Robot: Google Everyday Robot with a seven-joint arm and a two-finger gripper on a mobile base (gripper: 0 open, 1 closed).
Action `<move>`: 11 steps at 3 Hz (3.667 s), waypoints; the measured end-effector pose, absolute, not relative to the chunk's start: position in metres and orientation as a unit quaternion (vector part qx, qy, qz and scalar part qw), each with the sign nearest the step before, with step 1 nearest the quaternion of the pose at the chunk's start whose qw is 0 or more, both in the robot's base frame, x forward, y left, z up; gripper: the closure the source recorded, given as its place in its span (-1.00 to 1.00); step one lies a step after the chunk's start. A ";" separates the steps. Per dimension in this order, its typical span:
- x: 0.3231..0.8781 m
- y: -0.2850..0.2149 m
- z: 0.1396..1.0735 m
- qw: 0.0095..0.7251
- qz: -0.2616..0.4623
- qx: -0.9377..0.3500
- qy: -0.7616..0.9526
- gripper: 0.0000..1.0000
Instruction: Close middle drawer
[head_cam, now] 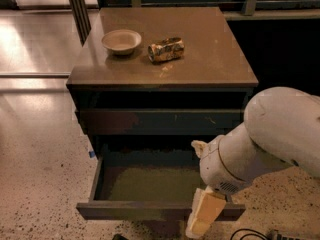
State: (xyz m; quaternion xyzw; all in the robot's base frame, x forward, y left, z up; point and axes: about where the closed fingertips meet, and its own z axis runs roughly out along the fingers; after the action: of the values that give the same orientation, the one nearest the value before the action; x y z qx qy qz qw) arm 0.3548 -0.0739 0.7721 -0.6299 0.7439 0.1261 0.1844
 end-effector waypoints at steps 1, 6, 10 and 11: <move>0.342 -0.050 0.719 0.156 0.082 -0.666 0.724 -1.00; 0.370 -0.125 0.642 0.133 0.081 -0.648 0.745 -1.00; 0.346 -0.210 0.604 0.201 0.152 -0.560 0.790 -1.00; 0.346 -0.210 0.604 0.201 0.152 -0.560 0.790 -0.69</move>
Offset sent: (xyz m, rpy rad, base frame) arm -0.0118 0.0227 -0.0400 -0.0798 -0.0212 0.0627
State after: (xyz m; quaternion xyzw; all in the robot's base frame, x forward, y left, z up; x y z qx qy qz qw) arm 0.3462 -0.2097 0.6043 -0.5596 0.7895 0.1516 0.2014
